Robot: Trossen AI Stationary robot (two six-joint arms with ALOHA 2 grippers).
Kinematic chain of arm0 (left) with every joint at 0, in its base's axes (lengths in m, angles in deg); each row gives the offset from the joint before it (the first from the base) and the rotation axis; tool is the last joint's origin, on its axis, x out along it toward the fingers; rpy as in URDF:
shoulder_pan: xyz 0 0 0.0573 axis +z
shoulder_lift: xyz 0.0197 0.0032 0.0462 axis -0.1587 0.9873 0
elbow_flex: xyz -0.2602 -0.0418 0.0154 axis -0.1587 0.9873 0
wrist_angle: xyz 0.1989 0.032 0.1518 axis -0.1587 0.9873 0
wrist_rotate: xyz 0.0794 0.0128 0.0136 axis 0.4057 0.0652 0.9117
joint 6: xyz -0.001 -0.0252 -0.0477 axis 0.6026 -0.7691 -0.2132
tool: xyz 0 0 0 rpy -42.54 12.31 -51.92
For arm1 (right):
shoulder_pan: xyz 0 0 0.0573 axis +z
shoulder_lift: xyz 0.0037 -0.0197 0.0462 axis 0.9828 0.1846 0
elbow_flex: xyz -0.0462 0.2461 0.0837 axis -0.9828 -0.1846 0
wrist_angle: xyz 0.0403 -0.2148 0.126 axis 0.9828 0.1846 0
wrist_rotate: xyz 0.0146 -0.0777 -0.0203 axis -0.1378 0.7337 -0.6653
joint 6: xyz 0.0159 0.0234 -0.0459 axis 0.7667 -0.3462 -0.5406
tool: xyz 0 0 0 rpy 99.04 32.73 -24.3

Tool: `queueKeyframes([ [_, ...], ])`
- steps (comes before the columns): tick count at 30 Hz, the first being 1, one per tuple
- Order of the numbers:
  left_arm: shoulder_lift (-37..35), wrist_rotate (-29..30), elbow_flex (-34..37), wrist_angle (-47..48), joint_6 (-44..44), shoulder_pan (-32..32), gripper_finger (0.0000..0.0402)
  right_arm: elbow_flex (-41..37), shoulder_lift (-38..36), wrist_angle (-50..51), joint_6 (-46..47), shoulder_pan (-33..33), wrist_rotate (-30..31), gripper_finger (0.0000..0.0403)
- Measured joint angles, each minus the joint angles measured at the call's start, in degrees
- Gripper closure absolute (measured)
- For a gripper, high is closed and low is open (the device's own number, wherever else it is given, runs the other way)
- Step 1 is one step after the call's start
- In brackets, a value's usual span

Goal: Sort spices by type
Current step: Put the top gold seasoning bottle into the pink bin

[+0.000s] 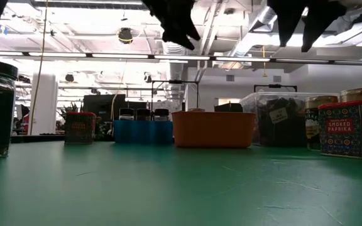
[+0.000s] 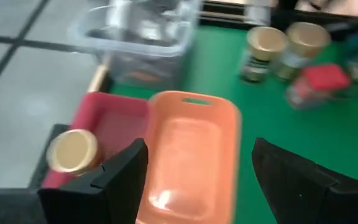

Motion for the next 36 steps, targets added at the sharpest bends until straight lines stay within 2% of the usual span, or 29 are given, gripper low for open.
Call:
queueKeyframes([
  [5, -2.03, 0.48, 0.11, 2.17, -0.01, -5.37, 0.0129, 0.00, 0.36, 4.21, -2.18, -4.52, -3.25, 0.0009],
  [8, -4.38, 1.01, 3.15, 0.72, -0.17, -8.20, 0.0129, 0.00, 0.48, 5.37, -2.75, -6.62, -3.67, 0.0011],
  [16, -18.67, 4.80, 24.47, -9.69, -7.83, -12.91, 0.0130, 0.00, -0.96, 5.14, -7.18, -11.24, -3.31, 0.0017],
  [20, -26.62, 8.27, 31.12, -10.95, -12.47, -15.44, 0.0130, -2.40, -1.46, 3.03, -10.56, -13.52, -3.40, 0.0017],
  [24, -32.92, 12.37, 33.48, -10.55, -15.68, -18.52, 0.0130, -11.01, -3.99, -2.69, -12.88, -16.20, -7.12, 0.0017],
  [28, -36.88, 14.34, 33.55, -7.96, -19.20, -21.13, 0.0130, -16.56, -7.21, -3.77, -12.91, -17.51, -8.69, 0.0018],
  [36, -39.30, 14.68, 33.55, -0.70, -22.25, -21.88, 0.0130, -24.73, -13.11, -10.23, -14.35, -22.20, -15.52, 0.0017],
])
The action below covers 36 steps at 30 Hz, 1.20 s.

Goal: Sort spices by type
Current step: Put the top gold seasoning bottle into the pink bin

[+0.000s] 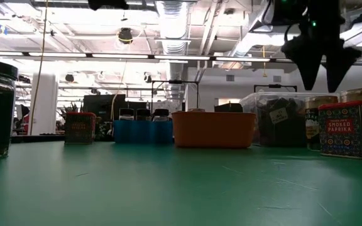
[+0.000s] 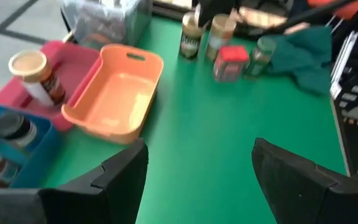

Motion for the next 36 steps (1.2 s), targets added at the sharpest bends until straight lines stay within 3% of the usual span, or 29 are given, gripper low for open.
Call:
queueKeyframes([
  [15, 0.06, -0.18, 0.04, 1.18, 3.26, 0.00, 0.0129, -6.56, 5.92, -8.56, -5.73, -2.16, -1.31, 0.0025],
  [19, 0.06, -0.16, 0.04, 1.32, 3.36, 0.00, 0.0129, -7.58, 7.45, -10.99, -7.10, -3.25, -1.40, 0.0046],
  [23, 0.06, -0.14, 0.04, 1.30, 3.13, 0.02, 0.0129, -8.69, 8.79, -12.66, -8.87, -4.71, -3.11, 0.0094],
  [29, 0.06, -0.06, 0.04, 1.29, 1.65, 0.02, 0.0129, -7.71, 9.14, -12.37, -10.12, -4.80, -4.34, 0.0100],
  [36, 0.06, 0.22, 0.04, 1.29, 1.16, 0.03, 0.0129, -1.38, 9.14, -11.31, -10.70, -4.83, -4.47, 0.0100],
])
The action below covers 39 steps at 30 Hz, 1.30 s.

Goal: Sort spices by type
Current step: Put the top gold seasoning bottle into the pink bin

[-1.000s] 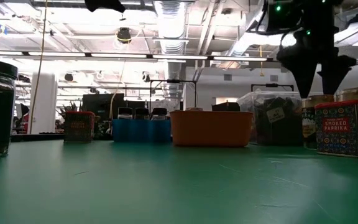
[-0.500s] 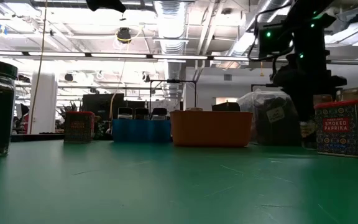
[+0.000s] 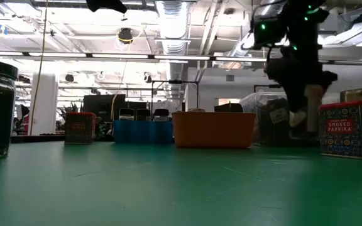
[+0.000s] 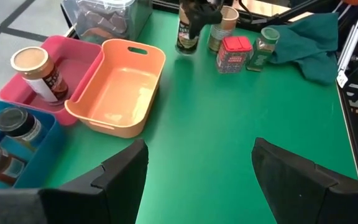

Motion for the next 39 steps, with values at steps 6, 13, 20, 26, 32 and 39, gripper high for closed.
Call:
queueKeyframes([
  [6, -0.39, -0.46, 0.00, -0.16, -1.63, -0.01, 0.0129, 10.71, 0.00, 2.37, -2.37, 0.05, -0.12, 0.0100],
  [13, -0.37, -0.58, -0.02, -0.36, 0.85, -0.01, 0.0129, 27.91, 5.78, 10.64, -8.96, -4.02, 3.20, 0.0100],
  [20, -0.37, -2.96, 0.17, -4.52, 7.26, 0.01, 0.0129, 46.22, 22.67, 9.97, -23.71, -9.60, 3.39, 0.0100],
  [26, -3.18, -8.30, 6.09, -10.03, 3.89, -0.96, 0.0130, 58.19, 34.49, 10.03, -32.18, -15.33, 3.63, 0.0100],
  [32, -7.60, -6.04, 12.99, -11.87, -5.27, -2.29, 0.0130, 63.49, 41.53, 11.18, -36.80, -18.79, 2.48, 0.0100],
  [39, -10.95, -2.03, 16.59, -11.74, -7.67, -2.35, 0.0130, 63.64, 46.43, 10.90, -40.36, -19.72, 1.32, 0.0100],
])
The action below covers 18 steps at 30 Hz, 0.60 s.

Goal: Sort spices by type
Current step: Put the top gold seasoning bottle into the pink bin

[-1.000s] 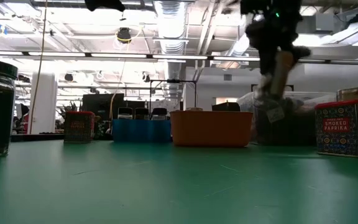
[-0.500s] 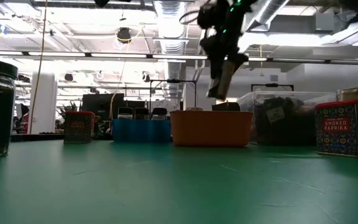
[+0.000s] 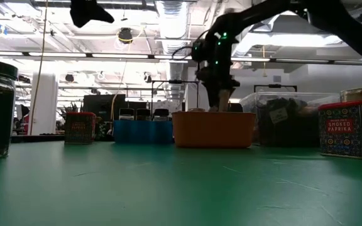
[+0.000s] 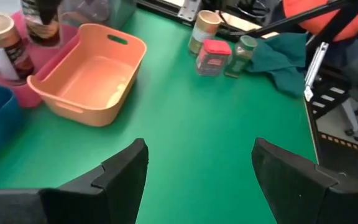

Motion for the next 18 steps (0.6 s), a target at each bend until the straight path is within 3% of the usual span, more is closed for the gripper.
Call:
queueKeyframes([
  [8, -1.98, 0.50, 0.63, -0.02, -0.49, 0.00, 0.0130, 0.00, 4.00, -2.19, -1.00, 0.32, -0.04, 0.0097],
  [14, -2.16, 0.48, 0.63, 0.01, -1.04, 0.00, 0.0130, 0.00, 5.26, -1.51, 1.19, 0.26, -0.28, 0.0017],
  [18, -2.19, 0.70, 0.63, 0.00, -0.32, 0.00, 0.0130, 0.00, 3.88, -1.36, 1.12, 0.26, -0.27, 0.0037],
])
